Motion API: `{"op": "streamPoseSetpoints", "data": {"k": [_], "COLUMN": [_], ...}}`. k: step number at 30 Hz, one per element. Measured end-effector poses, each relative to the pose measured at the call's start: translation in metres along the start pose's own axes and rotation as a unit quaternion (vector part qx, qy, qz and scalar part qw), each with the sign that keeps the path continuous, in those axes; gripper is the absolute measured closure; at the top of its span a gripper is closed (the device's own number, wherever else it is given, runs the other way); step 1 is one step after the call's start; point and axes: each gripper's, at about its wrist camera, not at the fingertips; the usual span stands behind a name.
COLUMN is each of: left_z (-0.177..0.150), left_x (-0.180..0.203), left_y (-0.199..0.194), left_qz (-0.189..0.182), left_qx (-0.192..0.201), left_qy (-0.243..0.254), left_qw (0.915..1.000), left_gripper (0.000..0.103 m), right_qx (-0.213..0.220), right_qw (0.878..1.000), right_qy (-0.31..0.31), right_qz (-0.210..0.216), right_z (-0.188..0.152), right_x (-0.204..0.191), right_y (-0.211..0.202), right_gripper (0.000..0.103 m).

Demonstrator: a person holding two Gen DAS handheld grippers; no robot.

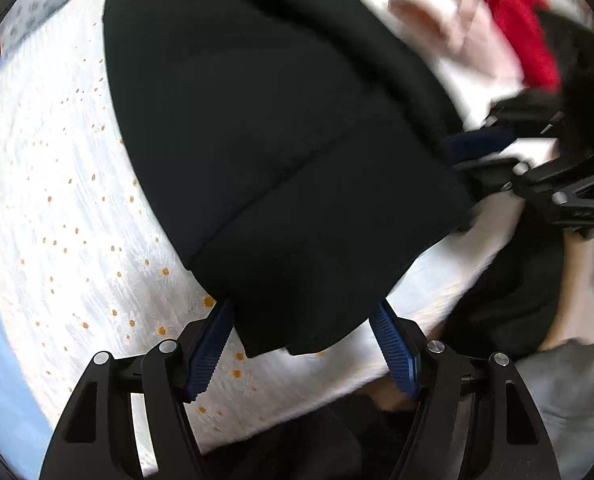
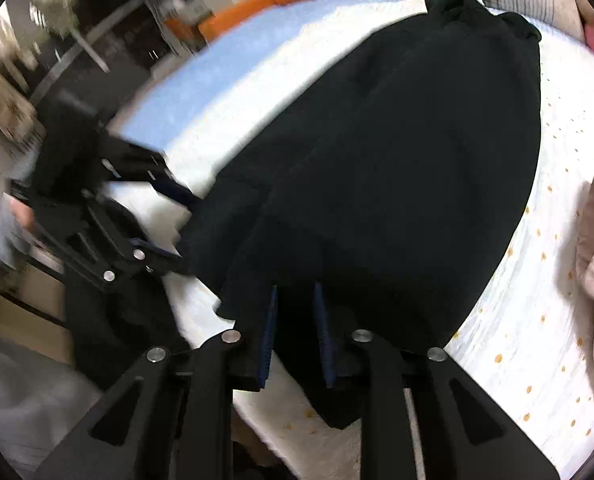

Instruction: Fold large clothes

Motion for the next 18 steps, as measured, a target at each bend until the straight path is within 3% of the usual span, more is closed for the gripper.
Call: {"op": "streamPoseSetpoints", "data": {"k": [3, 5, 9, 10, 14, 18], "left_z": [0.027, 0.053, 0.144, 0.162, 0.267, 0.343], "left_x": [-0.031, -0.056, -0.145, -0.164, -0.259, -0.343], "left_y": [-0.054, -0.081, -0.114, -0.115, -0.095, -0.048], "left_qz": [-0.048, -0.044, -0.064, -0.067, -0.044, -0.036], "left_qx": [0.055, 0.091, 0.145, 0.151, 0.178, 0.175], "left_qy": [-0.022, -0.030, -0.072, -0.084, -0.147, -0.224], "left_qw": [0.9971, 0.9945, 0.9847, 0.9827, 0.9720, 0.9580], "left_gripper": [0.024, 0.014, 0.013, 0.013, 0.013, 0.014], "right_qx": [0.037, 0.062, 0.122, 0.130, 0.154, 0.155], "right_qw": [0.997, 0.995, 0.986, 0.984, 0.970, 0.944], "right_qy": [0.034, 0.047, 0.095, 0.109, 0.181, 0.287], "right_qz": [0.051, 0.059, 0.054, 0.056, 0.060, 0.053], "right_z": [0.038, 0.073, 0.173, 0.190, 0.271, 0.331], "right_x": [0.023, 0.041, 0.107, 0.122, 0.215, 0.311], "right_y": [-0.037, -0.058, -0.089, -0.090, -0.080, -0.037], "right_gripper": [0.056, 0.054, 0.044, 0.039, 0.039, 0.038]}}
Point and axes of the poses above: each gripper's, at about its wrist camera, not at the fingertips, and y roughly the way its jaws point, x to its right, z to its top, and after that the axes turned 5 degrees about y, right-handed
